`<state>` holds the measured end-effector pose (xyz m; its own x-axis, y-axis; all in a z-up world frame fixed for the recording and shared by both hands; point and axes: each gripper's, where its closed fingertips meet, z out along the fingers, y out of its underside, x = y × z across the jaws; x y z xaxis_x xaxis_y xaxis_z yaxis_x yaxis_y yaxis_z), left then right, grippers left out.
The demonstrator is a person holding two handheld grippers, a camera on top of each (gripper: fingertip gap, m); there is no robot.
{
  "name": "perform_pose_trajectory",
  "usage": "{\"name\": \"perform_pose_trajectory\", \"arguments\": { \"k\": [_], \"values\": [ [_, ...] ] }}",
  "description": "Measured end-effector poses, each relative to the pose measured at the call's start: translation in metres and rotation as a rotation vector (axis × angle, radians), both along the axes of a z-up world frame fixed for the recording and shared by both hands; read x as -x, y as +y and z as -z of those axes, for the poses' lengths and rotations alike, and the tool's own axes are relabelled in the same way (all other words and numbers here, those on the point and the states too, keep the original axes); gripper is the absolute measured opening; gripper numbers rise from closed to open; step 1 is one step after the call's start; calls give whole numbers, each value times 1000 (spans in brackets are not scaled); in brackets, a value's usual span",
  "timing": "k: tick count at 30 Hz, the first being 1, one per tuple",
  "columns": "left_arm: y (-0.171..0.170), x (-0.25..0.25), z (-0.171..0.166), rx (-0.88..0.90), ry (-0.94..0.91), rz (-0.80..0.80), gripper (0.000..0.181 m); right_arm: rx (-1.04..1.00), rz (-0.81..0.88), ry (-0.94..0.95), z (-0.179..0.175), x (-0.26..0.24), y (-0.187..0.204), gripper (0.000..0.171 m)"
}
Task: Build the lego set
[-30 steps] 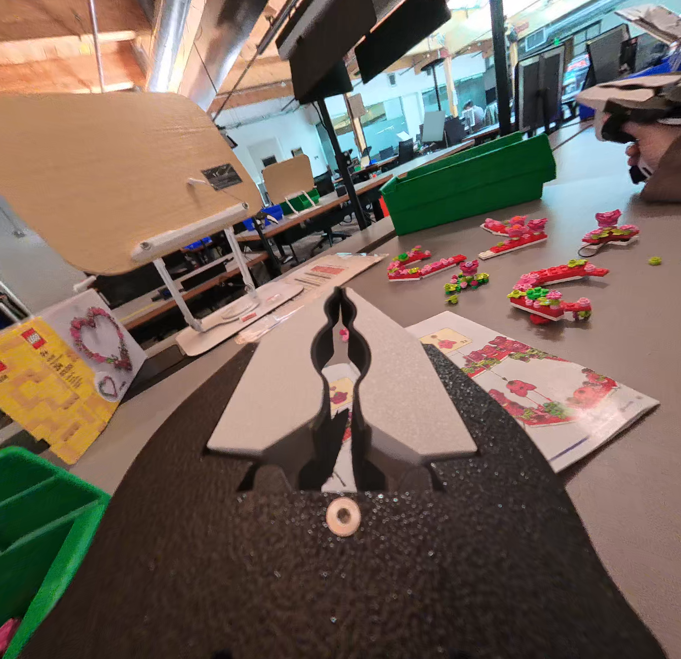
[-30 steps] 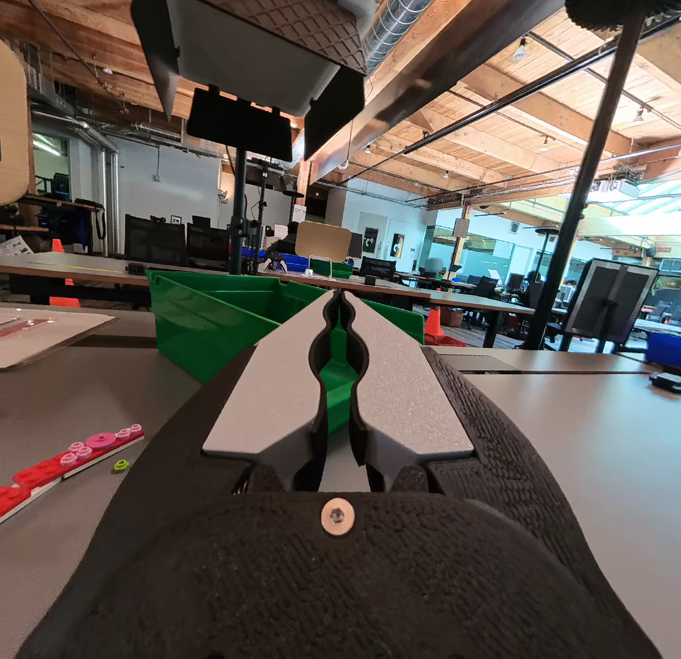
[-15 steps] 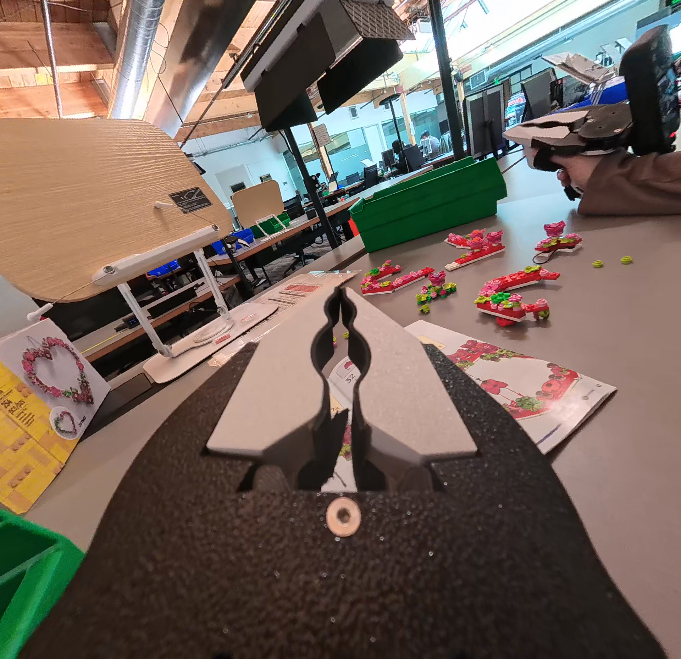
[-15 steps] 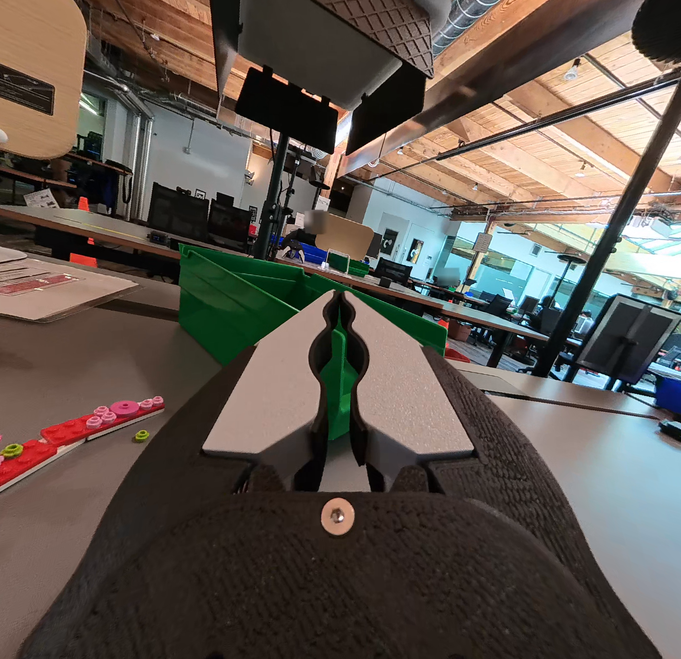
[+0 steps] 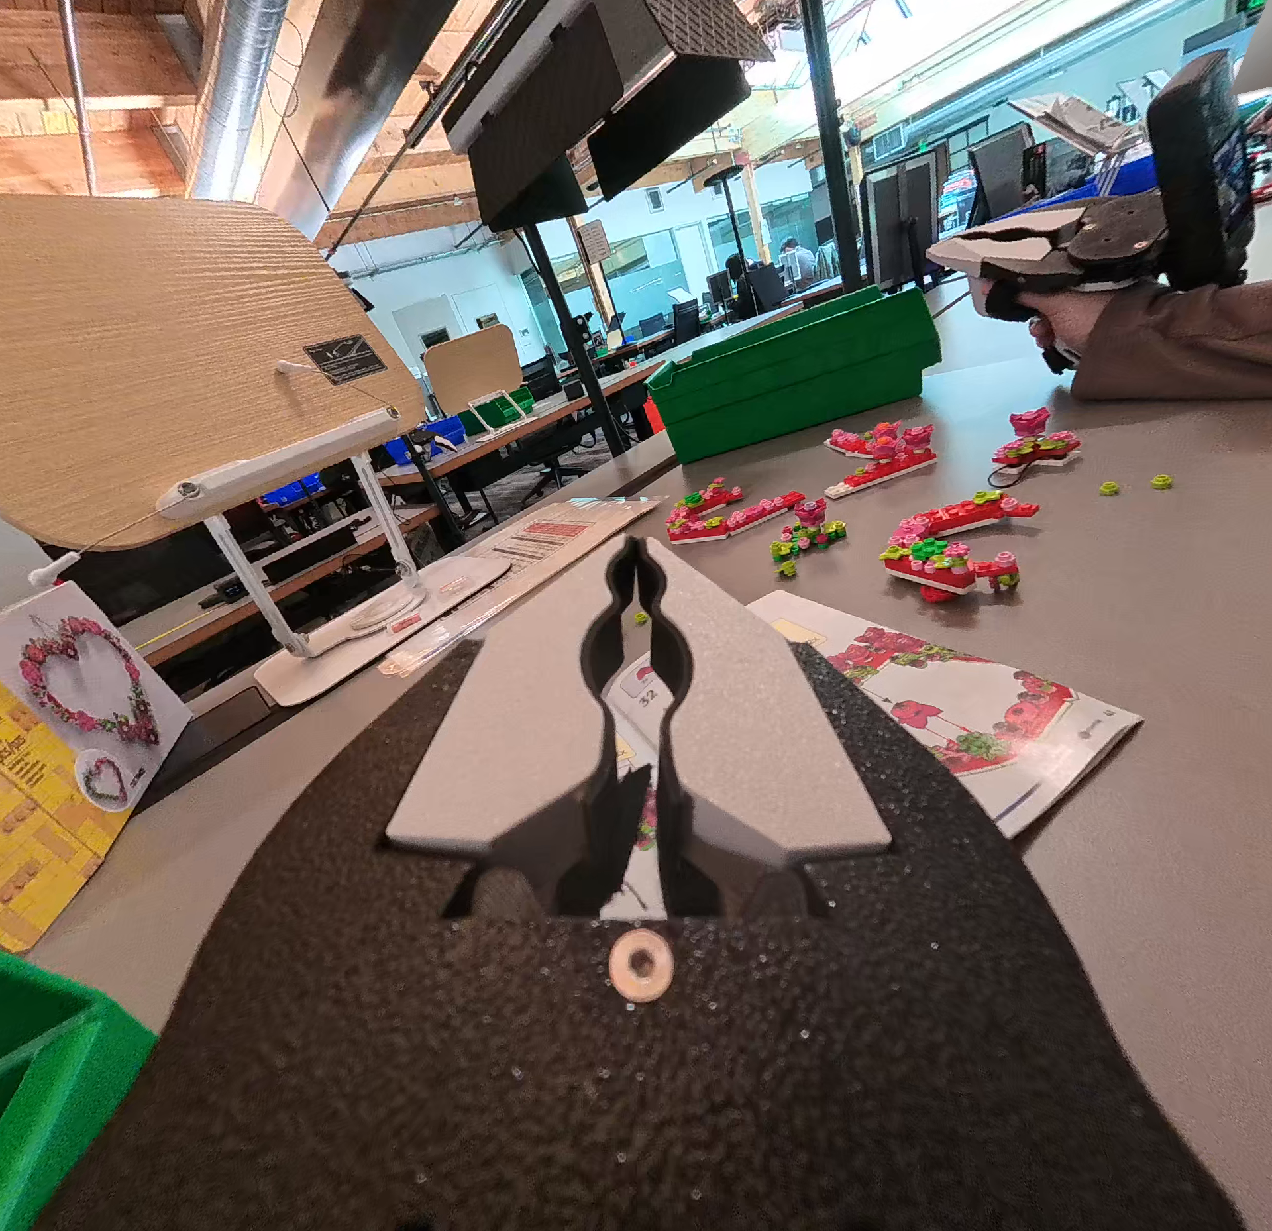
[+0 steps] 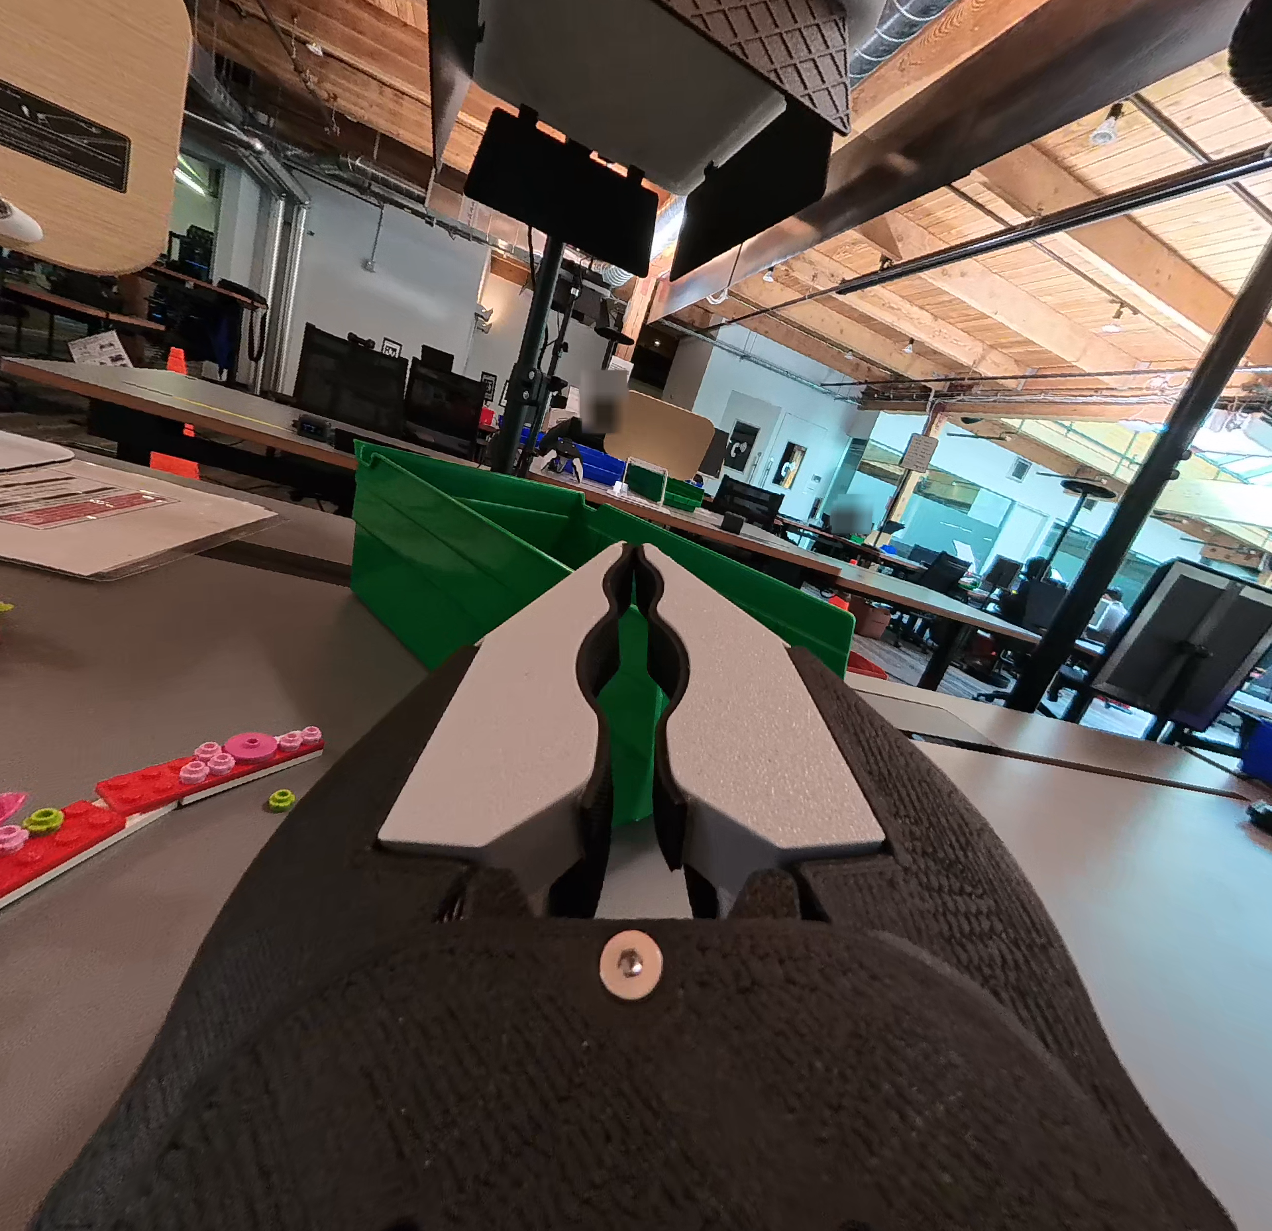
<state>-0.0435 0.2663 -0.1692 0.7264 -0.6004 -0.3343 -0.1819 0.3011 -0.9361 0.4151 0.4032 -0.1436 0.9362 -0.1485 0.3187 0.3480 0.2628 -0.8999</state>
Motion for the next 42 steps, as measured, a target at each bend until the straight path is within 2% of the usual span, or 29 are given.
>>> {"name": "perform_pose_trajectory", "arguments": {
  "k": [4,7,10,15,19,22,27,31,38,42],
  "values": [
    [-5,-12,3,30,61,59,0,9,3,-16,2,2,2,0],
    [-15,-46,3,111,145,226,16,16,-40,-38,2,11,8,0],
    [-7,-83,6,178,283,355,34,28,-66,-108,4,20,20,2],
    [31,-143,8,300,426,565,43,44,-75,-207,8,23,44,3],
    [82,-182,38,345,668,631,54,46,-75,-218,9,16,60,2],
    [112,-202,70,419,847,685,55,43,-75,-248,9,15,67,1],
    [137,-220,98,482,1008,768,46,20,-155,-329,9,38,63,1],
    [143,-220,110,548,1113,811,39,29,-181,-359,12,47,66,1],
    [143,-227,110,483,1187,884,14,32,-194,-340,12,47,69,1],
    [129,-237,99,426,1166,982,14,36,-197,-348,13,49,70,1]
  ]
}}
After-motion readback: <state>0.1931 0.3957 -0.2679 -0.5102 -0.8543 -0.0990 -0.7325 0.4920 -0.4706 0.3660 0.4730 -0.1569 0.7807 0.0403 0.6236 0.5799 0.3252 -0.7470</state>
